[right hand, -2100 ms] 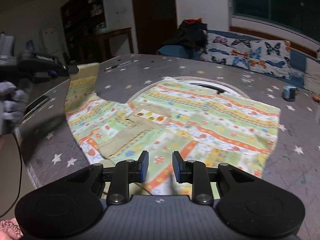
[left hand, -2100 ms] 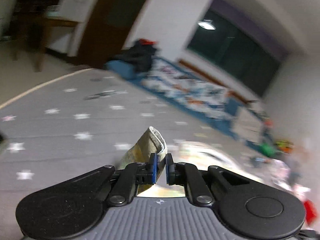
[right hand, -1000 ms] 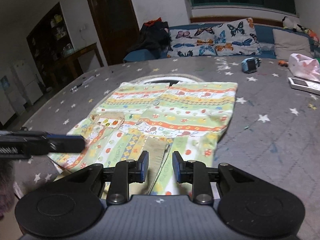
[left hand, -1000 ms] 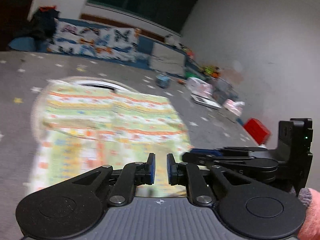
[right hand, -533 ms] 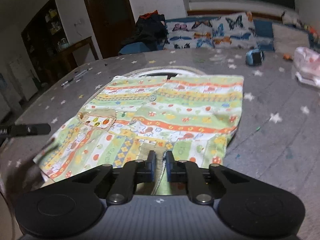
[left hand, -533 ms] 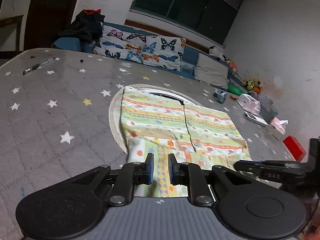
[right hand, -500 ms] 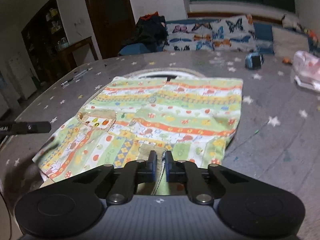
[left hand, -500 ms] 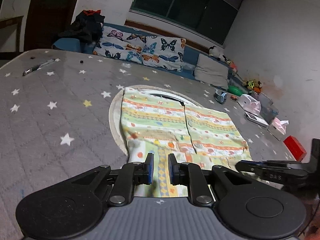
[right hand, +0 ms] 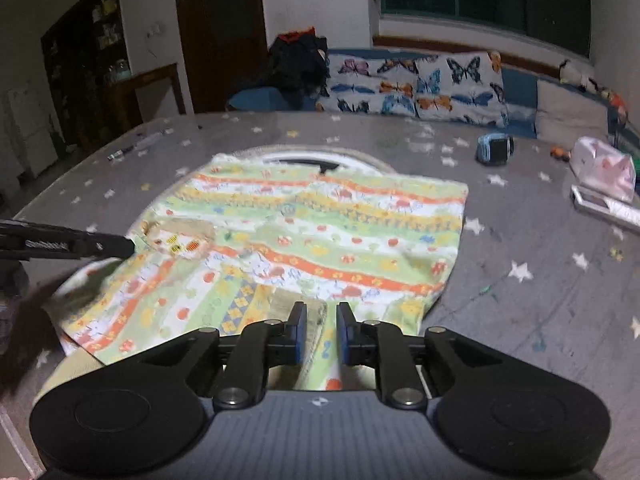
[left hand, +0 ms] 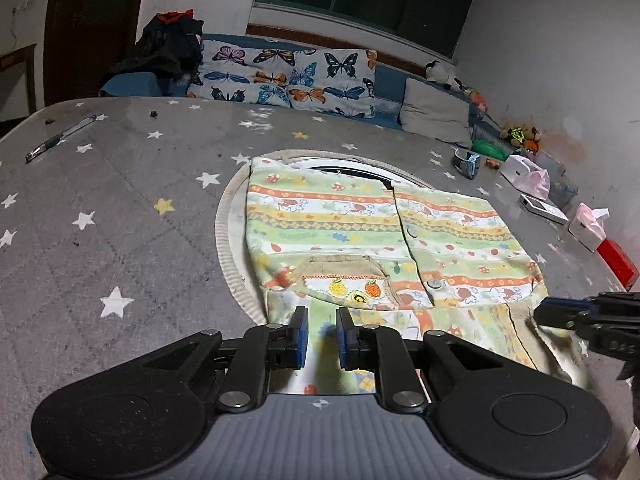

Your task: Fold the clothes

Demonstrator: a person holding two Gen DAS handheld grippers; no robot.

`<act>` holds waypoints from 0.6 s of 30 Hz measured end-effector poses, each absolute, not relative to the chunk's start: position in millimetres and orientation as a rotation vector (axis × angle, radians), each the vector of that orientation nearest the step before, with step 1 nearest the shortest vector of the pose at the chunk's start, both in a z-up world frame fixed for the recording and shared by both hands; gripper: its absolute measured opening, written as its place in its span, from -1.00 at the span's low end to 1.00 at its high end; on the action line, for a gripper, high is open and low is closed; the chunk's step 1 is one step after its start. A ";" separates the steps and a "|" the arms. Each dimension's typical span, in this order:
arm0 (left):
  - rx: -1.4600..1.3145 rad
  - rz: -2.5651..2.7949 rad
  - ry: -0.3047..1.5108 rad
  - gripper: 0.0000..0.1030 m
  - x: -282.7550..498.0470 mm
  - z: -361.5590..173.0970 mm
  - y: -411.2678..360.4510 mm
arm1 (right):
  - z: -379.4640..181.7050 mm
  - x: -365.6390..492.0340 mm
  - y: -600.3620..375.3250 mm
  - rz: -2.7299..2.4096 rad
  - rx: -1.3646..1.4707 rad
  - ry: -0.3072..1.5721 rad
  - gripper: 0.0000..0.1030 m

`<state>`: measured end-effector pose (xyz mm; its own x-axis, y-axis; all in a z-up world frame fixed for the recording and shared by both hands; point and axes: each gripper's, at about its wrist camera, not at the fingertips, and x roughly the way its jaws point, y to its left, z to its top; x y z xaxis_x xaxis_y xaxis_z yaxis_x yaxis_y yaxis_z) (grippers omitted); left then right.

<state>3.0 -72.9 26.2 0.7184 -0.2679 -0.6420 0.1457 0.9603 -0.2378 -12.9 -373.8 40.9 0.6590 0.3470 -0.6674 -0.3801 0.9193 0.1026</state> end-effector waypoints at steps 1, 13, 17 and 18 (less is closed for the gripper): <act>-0.178 -0.232 0.733 -0.68 1.9 27.2 -72.8 | 42.9 -14.8 -372.8 0.426 -0.048 0.743 -0.68; -0.092 -0.369 0.726 -0.68 -47.5 35.4 -100.1 | 40.0 -51.4 -356.4 0.568 -0.162 0.768 -0.60; -0.010 -0.390 0.728 -0.67 -63.8 27.4 -114.1 | 37.2 -63.6 -356.0 0.567 -0.205 0.763 -0.54; 0.006 -0.389 0.725 -0.67 -66.0 25.7 -116.0 | 37.3 -66.2 -356.2 0.566 -0.212 0.759 -0.54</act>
